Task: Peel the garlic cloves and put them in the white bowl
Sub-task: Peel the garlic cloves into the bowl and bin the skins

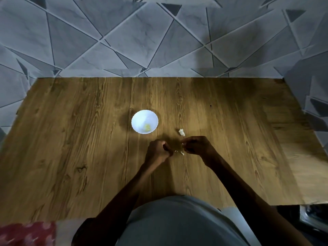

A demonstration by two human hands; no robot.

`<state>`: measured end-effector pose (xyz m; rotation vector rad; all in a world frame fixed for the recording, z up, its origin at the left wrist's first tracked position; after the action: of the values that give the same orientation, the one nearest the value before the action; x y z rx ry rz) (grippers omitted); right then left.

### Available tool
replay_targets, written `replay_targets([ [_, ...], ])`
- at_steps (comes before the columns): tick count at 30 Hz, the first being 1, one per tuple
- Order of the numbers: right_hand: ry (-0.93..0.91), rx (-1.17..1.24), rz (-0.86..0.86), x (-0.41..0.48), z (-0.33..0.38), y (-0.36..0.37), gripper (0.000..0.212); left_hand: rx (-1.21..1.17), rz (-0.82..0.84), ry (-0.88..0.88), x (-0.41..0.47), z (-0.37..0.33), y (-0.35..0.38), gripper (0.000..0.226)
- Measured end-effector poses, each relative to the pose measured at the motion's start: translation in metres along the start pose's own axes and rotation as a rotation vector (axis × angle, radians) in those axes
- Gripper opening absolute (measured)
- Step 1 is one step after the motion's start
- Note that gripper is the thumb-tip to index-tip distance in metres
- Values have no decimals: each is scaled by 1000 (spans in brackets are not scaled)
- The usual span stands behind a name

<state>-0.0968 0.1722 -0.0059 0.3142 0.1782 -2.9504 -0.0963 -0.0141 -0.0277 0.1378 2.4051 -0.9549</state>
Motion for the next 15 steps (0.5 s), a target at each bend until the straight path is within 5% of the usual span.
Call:
replay_targets([
  [7, 11, -260, -21, 3, -19, 7, 11, -3, -35, 60, 3, 8, 1, 17],
  [15, -272, -701, 115, 31, -5, 49, 13, -80, -115, -9, 1, 42, -19, 28],
])
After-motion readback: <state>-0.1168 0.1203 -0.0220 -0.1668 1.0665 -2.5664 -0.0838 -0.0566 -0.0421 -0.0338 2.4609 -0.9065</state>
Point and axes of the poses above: each hand's wrist, its own x-axis towards the middle knuckle, its own y-axis out of the palm, z = x × y, the point moved 5 cm from there along x, towards the middle knuckle, and after that the axes turned 13 degrees about -y, right-handed, at the moved point
